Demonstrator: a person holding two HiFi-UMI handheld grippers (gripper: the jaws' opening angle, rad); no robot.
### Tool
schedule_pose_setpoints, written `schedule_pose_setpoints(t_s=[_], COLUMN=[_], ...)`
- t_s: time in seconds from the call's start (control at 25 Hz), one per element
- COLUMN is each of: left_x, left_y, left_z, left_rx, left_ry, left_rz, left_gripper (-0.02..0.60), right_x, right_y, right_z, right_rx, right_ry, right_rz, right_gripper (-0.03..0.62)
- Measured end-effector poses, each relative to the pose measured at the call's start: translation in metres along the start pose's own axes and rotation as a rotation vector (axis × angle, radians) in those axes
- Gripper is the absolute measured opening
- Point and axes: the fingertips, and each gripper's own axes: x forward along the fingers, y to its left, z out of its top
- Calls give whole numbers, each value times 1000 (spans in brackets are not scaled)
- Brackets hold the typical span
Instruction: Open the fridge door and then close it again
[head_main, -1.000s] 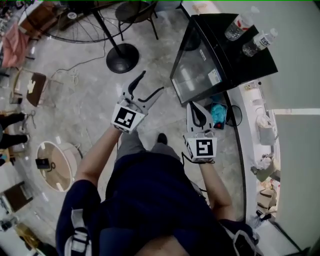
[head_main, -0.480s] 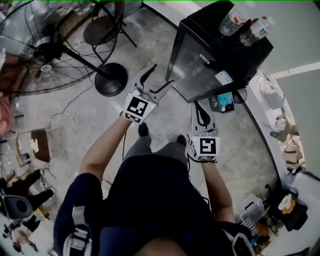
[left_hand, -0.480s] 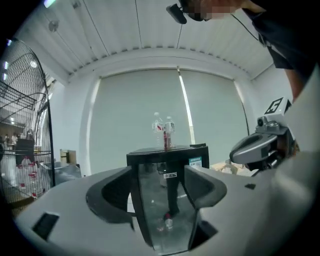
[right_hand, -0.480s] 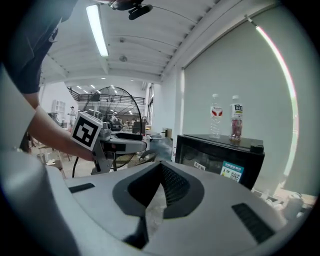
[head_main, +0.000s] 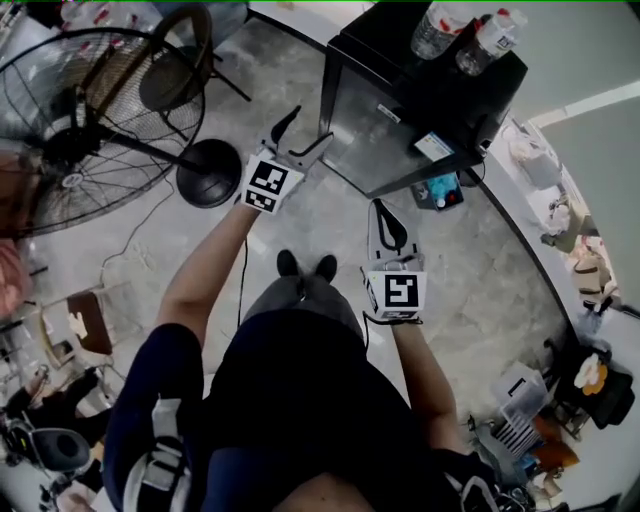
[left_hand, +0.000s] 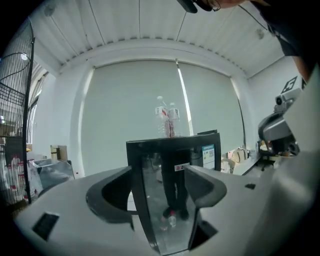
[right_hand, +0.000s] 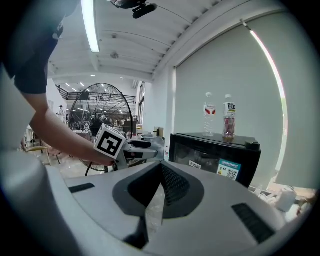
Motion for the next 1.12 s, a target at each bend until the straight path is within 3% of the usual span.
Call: schedule_pose_setpoints(t_s=[0.44,0.76,1.12], left_x=[60,98,143], left_y=[26,55,82], left_z=[-40,-83,-125], left_rx=[-2,-15,-98], left_ry=[54,111,144], left_rz=[-30,-173,-285], left_gripper=[321,321,319], right_x=[21,65,105], right_y=[-16,-5,8], right_z=[-13,-17,-27], right_rx=[-10,19,59], right_ry=[2,20,63], right_rz=[6,-72,-127], right_gripper=[20,20,20])
